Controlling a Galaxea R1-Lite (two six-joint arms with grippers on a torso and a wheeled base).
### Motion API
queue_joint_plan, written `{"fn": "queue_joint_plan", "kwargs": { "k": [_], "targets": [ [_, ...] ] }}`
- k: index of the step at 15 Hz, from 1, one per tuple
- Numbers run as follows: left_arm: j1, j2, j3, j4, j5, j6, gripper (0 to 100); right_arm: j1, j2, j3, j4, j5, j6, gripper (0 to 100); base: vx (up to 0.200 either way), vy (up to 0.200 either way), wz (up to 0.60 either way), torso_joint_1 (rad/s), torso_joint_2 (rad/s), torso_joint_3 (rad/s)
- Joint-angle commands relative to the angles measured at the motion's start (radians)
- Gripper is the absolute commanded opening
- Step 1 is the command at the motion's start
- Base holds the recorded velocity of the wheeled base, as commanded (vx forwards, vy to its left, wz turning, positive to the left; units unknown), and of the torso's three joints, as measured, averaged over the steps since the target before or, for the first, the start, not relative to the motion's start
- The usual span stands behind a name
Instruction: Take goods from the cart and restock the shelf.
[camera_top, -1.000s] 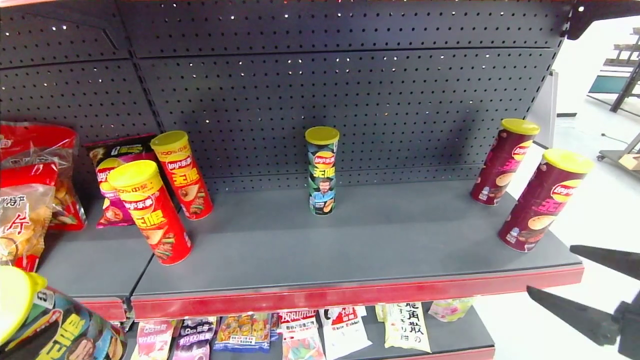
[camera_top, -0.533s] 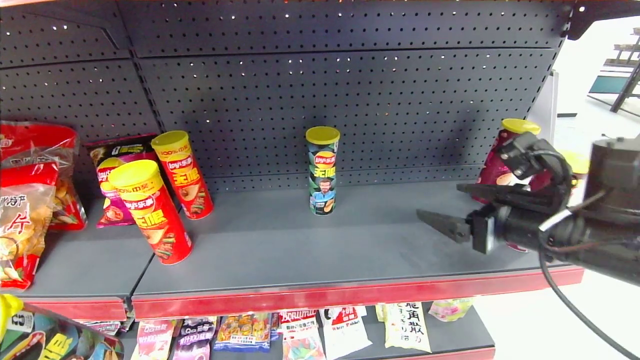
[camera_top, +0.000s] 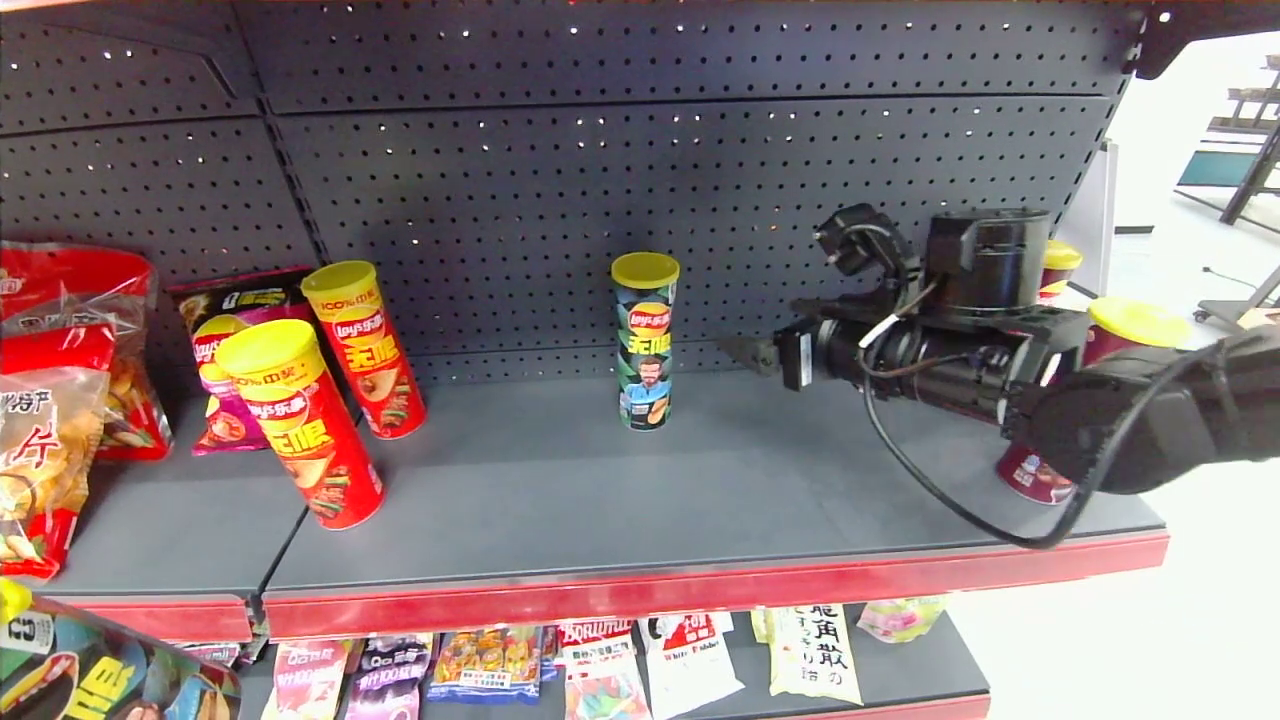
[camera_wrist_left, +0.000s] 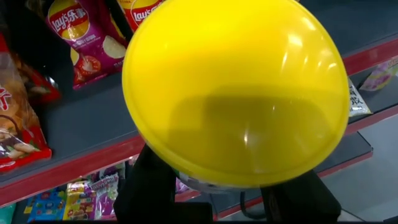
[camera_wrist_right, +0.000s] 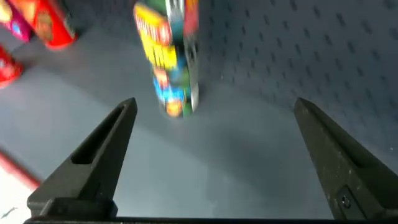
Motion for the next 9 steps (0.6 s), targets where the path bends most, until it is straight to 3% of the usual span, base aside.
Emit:
{"fn": "queue_joint_plan", "kwargs": {
  "k": [1, 9],
  "targets": [
    [0.001, 0.011, 0.000, 0.000, 0.000, 0.000, 0, 0.021, 0.129, -0.120, 0.002, -0.003, 0.009, 100, 0.000, 0.000, 0.00, 0.000, 0.00, 0.000],
    [0.001, 0.011, 0.005, 0.003, 0.001, 0.000, 0, 0.094, 0.246, -0.279, 0.002, -0.071, 0.037, 100, 0.000, 0.000, 0.00, 0.000, 0.00, 0.000]
  ]
}}
